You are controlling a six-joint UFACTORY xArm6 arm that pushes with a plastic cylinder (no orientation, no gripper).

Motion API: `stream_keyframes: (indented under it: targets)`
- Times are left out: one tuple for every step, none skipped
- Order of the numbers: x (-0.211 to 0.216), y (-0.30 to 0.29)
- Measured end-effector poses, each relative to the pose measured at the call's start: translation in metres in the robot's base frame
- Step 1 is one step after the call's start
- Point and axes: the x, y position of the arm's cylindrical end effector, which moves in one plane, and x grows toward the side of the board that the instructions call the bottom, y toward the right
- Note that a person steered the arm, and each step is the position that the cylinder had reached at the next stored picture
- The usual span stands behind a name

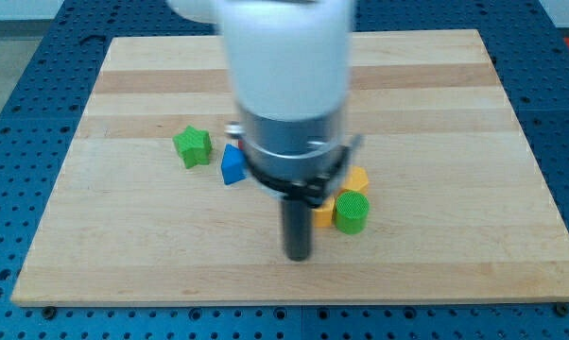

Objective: Push green circle and yellow heart closer to the blue cube

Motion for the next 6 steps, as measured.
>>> stream_keyframes:
  targets:
    - [0.006,0.063]
    - [-0.021,0.109]
    - [-0.035,0.1]
    - [-0.035,0.045]
    - [-0.035,-0.001]
    - [-0.035,0.002]
